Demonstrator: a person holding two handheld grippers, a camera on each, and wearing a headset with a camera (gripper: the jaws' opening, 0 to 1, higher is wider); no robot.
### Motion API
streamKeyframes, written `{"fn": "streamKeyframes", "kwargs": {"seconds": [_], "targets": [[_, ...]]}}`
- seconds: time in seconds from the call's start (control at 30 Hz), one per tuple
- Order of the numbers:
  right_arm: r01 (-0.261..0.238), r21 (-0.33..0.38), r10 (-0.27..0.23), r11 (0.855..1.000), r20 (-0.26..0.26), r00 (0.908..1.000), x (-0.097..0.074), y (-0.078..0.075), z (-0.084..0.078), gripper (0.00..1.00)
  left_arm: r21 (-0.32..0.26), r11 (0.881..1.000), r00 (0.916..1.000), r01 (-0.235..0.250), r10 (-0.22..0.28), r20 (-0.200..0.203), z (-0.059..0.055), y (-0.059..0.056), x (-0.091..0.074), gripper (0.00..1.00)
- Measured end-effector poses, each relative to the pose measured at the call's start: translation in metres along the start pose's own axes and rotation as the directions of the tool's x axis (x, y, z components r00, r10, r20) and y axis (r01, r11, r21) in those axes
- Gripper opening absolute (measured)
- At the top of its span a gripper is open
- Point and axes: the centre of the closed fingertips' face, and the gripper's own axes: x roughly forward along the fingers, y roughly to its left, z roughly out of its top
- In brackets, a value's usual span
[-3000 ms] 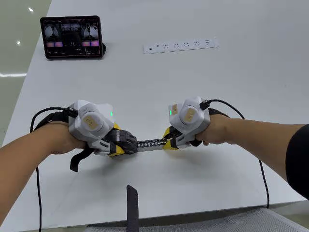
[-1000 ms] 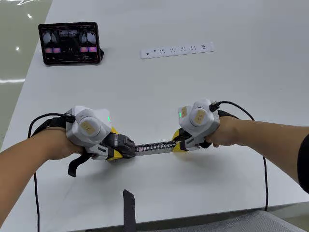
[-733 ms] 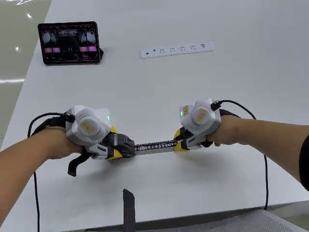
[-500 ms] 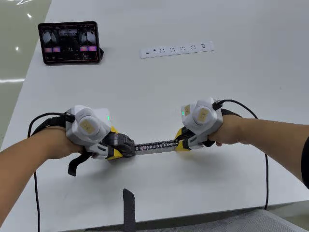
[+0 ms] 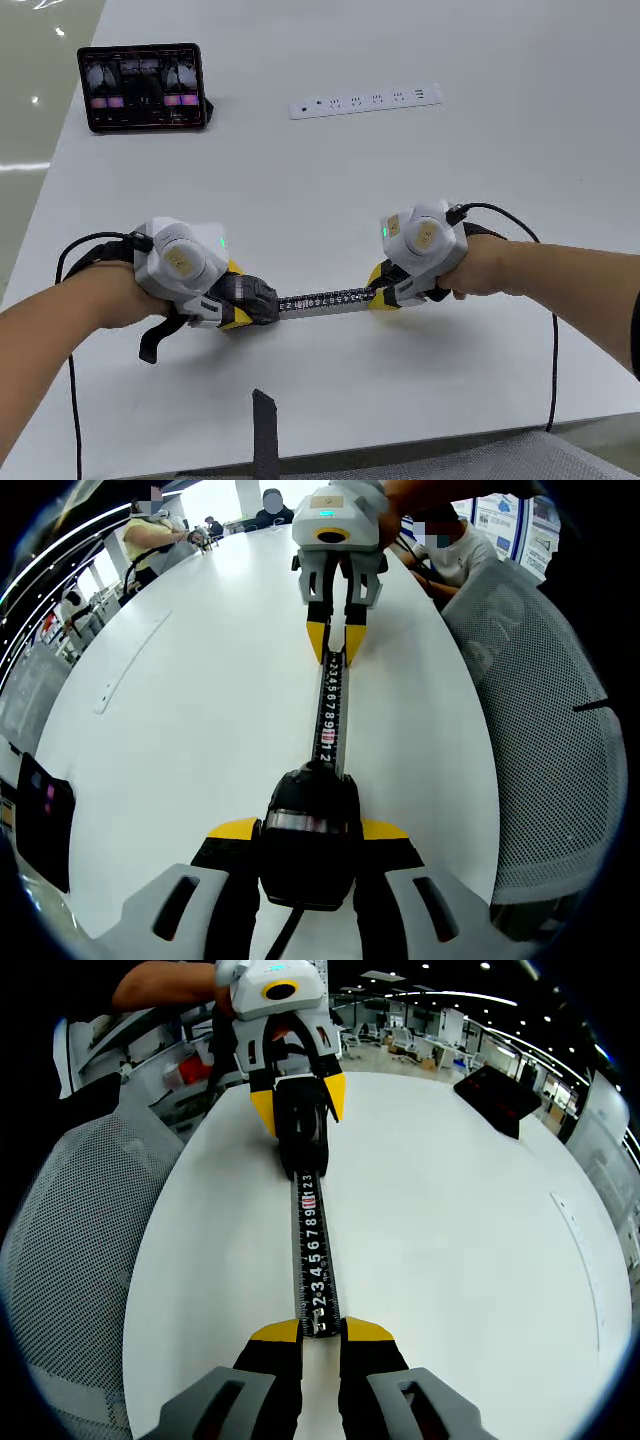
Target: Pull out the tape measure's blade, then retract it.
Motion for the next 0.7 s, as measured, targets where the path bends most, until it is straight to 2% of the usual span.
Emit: {"fn": "streamKeyframes", "kwargs": {"seconds": [0.7], "targets": [[0.005,0.003,-0.005,1.0,-0.01,0.9999,-0.008,0.001,-0.013,0.09,-0.002,1.0,1.0,-0.002,0.002,0.005,0.0,0.0,0.0,0.31]]}}
